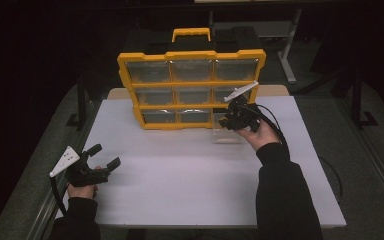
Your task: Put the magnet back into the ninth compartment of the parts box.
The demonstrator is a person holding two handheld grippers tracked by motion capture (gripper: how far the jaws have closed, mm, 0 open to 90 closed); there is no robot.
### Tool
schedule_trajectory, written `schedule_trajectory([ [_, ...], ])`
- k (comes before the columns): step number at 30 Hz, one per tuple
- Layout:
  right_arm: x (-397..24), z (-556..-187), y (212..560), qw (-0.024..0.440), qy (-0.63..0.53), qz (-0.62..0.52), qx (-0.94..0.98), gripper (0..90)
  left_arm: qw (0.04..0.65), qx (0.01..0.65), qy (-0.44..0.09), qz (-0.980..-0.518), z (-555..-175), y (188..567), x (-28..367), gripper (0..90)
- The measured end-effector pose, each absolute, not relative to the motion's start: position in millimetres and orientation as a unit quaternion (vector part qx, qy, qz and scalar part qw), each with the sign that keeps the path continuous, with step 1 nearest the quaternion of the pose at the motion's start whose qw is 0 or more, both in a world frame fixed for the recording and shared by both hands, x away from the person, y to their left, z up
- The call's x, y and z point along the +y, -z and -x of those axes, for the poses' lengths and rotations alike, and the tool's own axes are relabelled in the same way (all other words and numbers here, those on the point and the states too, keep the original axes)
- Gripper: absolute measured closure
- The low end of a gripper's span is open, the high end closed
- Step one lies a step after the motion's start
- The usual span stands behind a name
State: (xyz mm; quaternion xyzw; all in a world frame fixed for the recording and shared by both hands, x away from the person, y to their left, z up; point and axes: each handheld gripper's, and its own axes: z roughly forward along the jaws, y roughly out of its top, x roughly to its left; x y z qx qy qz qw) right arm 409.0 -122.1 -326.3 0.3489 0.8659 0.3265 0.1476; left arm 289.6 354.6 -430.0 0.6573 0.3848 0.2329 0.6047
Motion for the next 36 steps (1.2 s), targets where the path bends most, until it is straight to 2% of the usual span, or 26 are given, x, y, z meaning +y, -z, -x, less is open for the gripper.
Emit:
schedule_trajectory([
  [18, -142.2, -424.5, 335.5, 0.149, -0.327, -0.395, 0.845, 60.0, 0.604, 0.387, -0.230, -0.657, -289.2, 431.4, 353.9, 0.0],
  [27, -165.6, -423.0, 344.2, 0.123, -0.362, -0.435, 0.816, 13.5, 0.599, 0.384, -0.234, -0.663, -288.6, 431.3, 352.9, 0.0],
  [31, -172.9, -418.3, 346.4, 0.130, -0.377, -0.439, 0.805, 0.7, 0.598, 0.383, -0.231, -0.665, -288.2, 431.6, 351.7, 0.0],
  [36, -178.8, -410.3, 343.2, 0.167, -0.390, -0.447, 0.787, 0.0, 0.598, 0.384, -0.233, -0.664, -287.7, 431.5, 352.7, 0.0],
])
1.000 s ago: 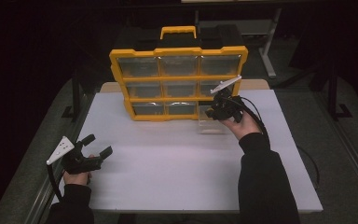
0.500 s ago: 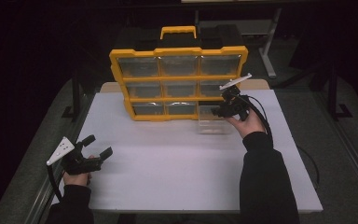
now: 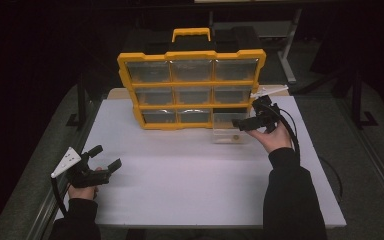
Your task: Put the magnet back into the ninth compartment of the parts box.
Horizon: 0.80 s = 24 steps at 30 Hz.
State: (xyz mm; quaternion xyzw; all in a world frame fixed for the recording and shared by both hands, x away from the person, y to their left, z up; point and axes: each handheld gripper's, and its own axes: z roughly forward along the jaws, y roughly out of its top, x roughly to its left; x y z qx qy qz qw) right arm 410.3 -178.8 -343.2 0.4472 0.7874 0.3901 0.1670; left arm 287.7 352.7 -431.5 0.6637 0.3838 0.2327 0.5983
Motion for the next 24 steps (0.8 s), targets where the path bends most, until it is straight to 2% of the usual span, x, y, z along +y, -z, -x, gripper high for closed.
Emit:
schedule_trajectory([
  [8, -187.2, -400.8, 338.4, 0.175, -0.412, -0.441, 0.778, 0.0, 0.600, 0.385, -0.232, -0.662, -287.5, 431.5, 353.3, 0.0],
  [11, -188.6, -394.7, 339.5, 0.206, -0.399, -0.441, 0.777, 0.0, 0.601, 0.387, -0.230, -0.661, -287.5, 431.8, 353.6, 0.0],
  [24, -204.5, -379.9, 341.2, 0.187, -0.429, -0.437, 0.768, 0.0, 0.603, 0.385, -0.240, -0.656, -286.0, 430.4, 353.8, 0.0],
])
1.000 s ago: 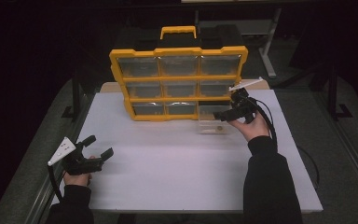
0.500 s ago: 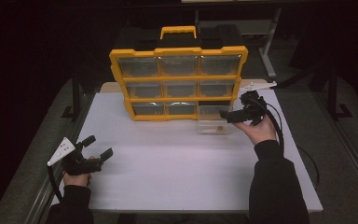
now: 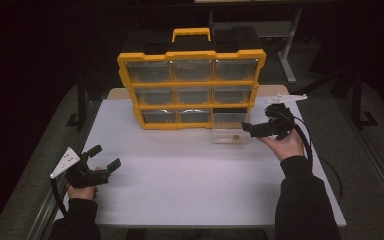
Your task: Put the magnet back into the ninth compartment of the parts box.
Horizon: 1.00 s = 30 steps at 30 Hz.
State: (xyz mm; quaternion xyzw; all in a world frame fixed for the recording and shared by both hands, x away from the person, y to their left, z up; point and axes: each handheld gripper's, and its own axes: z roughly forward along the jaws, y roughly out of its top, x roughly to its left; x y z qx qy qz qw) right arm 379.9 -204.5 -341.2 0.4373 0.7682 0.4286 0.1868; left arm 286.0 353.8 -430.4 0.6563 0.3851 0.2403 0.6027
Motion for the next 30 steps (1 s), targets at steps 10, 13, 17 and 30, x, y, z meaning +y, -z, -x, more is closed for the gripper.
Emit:
schedule_trajectory([
  [10, -208.7, -363.7, 347.9, 0.187, -0.450, -0.431, 0.759, 0.0, 0.603, 0.388, -0.236, -0.656, -286.7, 430.9, 354.9, 0.0],
  [13, -212.0, -359.4, 352.4, 0.196, -0.453, -0.430, 0.756, 0.0, 0.603, 0.388, -0.236, -0.656, -286.8, 431.0, 354.9, 0.0],
  [17, -217.2, -353.4, 357.5, 0.212, -0.462, -0.435, 0.743, 0.0, 0.603, 0.388, -0.236, -0.656, -286.6, 430.9, 355.0, 0.0],
  [30, -231.0, -336.6, 370.8, 0.215, -0.477, -0.446, 0.726, 0.0, 0.604, 0.387, -0.236, -0.656, -286.7, 430.7, 355.6, 0.0],
])
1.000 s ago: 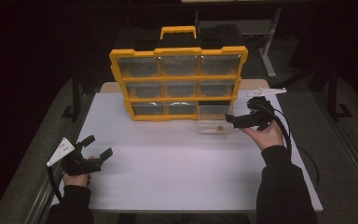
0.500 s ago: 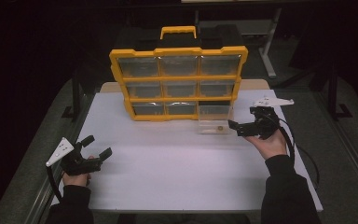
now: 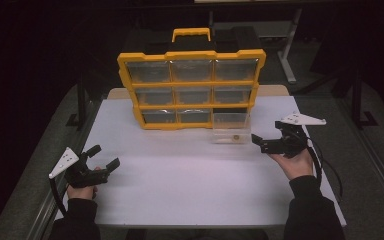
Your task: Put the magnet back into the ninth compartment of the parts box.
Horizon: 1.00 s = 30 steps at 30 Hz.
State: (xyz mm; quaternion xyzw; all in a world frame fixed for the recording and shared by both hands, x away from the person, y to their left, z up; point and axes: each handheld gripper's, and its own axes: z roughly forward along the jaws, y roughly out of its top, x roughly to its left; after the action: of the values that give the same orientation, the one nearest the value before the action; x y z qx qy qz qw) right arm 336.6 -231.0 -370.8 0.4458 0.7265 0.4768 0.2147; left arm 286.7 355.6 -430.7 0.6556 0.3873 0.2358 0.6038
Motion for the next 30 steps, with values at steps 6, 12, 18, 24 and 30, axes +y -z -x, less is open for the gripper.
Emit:
schedule_trajectory([
  [6, -237.8, -329.3, 379.7, 0.210, -0.485, -0.452, 0.719, 0.0, 0.604, 0.386, -0.234, -0.657, -286.9, 430.8, 355.8, 0.0],
  [12, -243.0, -319.5, 384.7, 0.212, -0.495, -0.453, 0.711, 0.0, 0.604, 0.386, -0.235, -0.657, -286.9, 430.8, 355.6, 0.0],
  [18, -247.0, -311.6, 394.7, 0.208, -0.507, -0.453, 0.703, 0.0, 0.603, 0.387, -0.234, -0.657, -286.9, 430.8, 355.8, 0.0],
  [24, -250.0, -303.2, 402.5, 0.210, -0.513, -0.448, 0.701, 0.0, 0.604, 0.386, -0.233, -0.657, -286.9, 430.9, 355.6, 0.0],
  [30, -254.3, -295.7, 410.4, 0.214, -0.514, -0.447, 0.700, 0.0, 0.604, 0.386, -0.233, -0.657, -286.8, 431.0, 355.5, 0.0],
])
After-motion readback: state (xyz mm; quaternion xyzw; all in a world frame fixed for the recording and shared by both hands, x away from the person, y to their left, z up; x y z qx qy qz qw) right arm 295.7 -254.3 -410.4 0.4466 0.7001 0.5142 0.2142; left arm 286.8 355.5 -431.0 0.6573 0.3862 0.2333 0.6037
